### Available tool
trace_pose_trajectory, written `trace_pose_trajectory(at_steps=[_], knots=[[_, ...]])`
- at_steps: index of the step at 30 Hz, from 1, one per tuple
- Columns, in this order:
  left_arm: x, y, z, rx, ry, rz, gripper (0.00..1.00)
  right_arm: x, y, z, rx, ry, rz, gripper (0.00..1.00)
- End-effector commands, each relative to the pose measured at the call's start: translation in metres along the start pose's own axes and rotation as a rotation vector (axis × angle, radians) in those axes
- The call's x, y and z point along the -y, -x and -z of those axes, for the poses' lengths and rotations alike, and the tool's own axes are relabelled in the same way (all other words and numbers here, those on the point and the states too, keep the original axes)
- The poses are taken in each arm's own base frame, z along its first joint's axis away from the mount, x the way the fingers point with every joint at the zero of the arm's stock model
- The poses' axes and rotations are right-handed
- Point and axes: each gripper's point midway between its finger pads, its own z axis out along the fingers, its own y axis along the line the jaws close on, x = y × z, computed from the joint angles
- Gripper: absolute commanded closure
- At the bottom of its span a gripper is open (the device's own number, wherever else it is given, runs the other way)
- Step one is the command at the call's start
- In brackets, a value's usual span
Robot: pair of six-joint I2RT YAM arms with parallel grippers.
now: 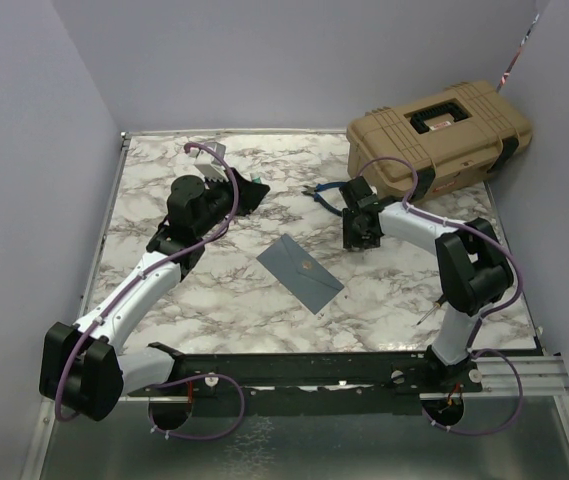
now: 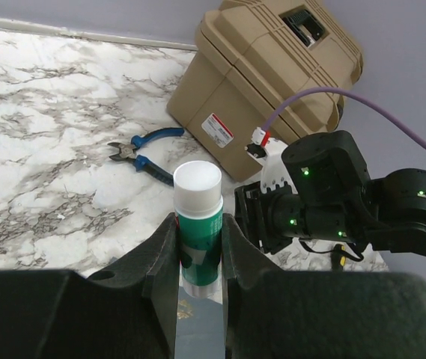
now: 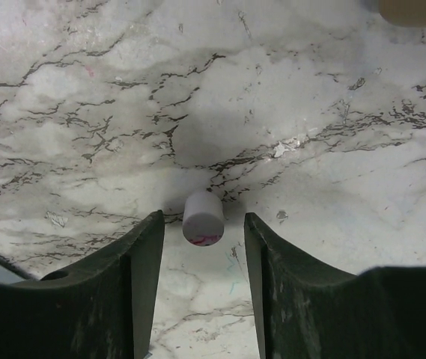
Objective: Place the letter into the envelope and seal it
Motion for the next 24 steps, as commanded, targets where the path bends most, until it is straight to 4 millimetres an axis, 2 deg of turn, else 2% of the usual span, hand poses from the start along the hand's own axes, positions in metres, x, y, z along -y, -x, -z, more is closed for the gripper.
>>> trace_pose_trajectory(at_steps=[1,6,10,14,18,24], knots=[[0.010,0.004,0.002,0.019,-0.051,0.008,1.00,0.002,0.014,-0.005,0.036,-0.027,-0.001,0.53],[0.010,0.001,0.000,0.008,-0.057,0.012,1.00,0.000,0.018,-0.003,0.040,-0.014,-0.003,0.71],[0.011,-0.001,-0.001,0.000,-0.067,0.010,1.00,-0.003,0.020,0.001,0.042,0.006,-0.004,0.89],[0.025,-0.007,-0.001,-0.045,-0.153,-0.032,1.00,-0.011,0.033,0.023,0.071,0.077,0.006,0.98],[0.040,-0.024,-0.002,-0.122,-0.265,-0.167,1.00,-0.038,0.056,0.069,0.126,0.296,0.058,1.00],[0.046,-0.049,-0.002,-0.156,-0.410,-0.492,1.00,-0.097,0.073,0.170,0.233,0.764,0.218,1.00]])
